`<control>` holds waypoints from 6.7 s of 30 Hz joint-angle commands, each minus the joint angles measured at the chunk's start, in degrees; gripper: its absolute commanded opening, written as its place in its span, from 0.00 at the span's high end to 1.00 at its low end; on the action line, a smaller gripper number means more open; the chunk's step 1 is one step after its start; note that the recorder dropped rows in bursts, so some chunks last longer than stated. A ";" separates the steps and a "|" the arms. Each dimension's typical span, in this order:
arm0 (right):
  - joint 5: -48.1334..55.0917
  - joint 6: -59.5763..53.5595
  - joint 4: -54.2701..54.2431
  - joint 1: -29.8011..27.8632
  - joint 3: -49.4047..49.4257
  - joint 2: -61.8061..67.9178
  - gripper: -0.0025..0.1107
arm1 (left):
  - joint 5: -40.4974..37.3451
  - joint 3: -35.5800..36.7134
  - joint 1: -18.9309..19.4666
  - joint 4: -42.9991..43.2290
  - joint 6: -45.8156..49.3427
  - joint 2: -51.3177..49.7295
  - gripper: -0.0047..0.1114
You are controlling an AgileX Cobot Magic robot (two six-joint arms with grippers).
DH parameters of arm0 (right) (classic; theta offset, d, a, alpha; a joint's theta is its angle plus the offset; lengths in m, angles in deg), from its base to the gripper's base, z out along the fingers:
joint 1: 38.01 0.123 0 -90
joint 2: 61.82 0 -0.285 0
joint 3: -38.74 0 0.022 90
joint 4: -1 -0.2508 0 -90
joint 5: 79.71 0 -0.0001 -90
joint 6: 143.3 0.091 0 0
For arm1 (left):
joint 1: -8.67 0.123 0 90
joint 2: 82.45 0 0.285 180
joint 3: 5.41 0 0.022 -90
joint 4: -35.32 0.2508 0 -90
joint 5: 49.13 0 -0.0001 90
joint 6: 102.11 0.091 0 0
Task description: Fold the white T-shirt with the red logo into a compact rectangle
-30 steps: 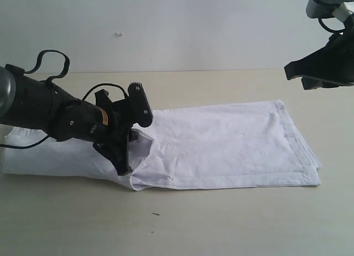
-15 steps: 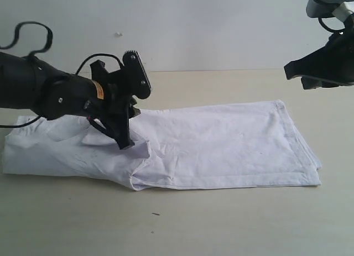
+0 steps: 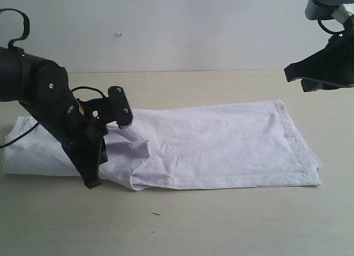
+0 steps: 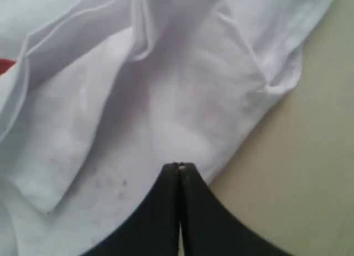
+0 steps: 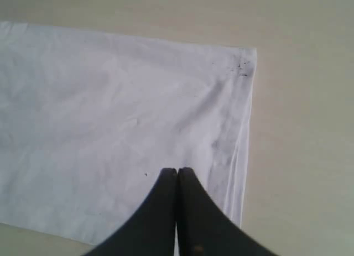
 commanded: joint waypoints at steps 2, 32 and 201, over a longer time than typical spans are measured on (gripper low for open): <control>-0.47 -0.61 -0.25 -0.27 0.37 -0.53 0.98 | 8.04 -0.02 0.99 -1.11 1.17 -4.26 0.96; -0.35 -0.61 -0.52 -0.27 0.37 -0.53 0.98 | 23.54 -0.15 -4.40 -2.23 -3.77 -4.58 0.96; -0.07 -1.92 -3.15 -0.27 0.37 -0.53 0.98 | -5.83 -0.85 26.85 -13.34 -3.48 -6.39 0.64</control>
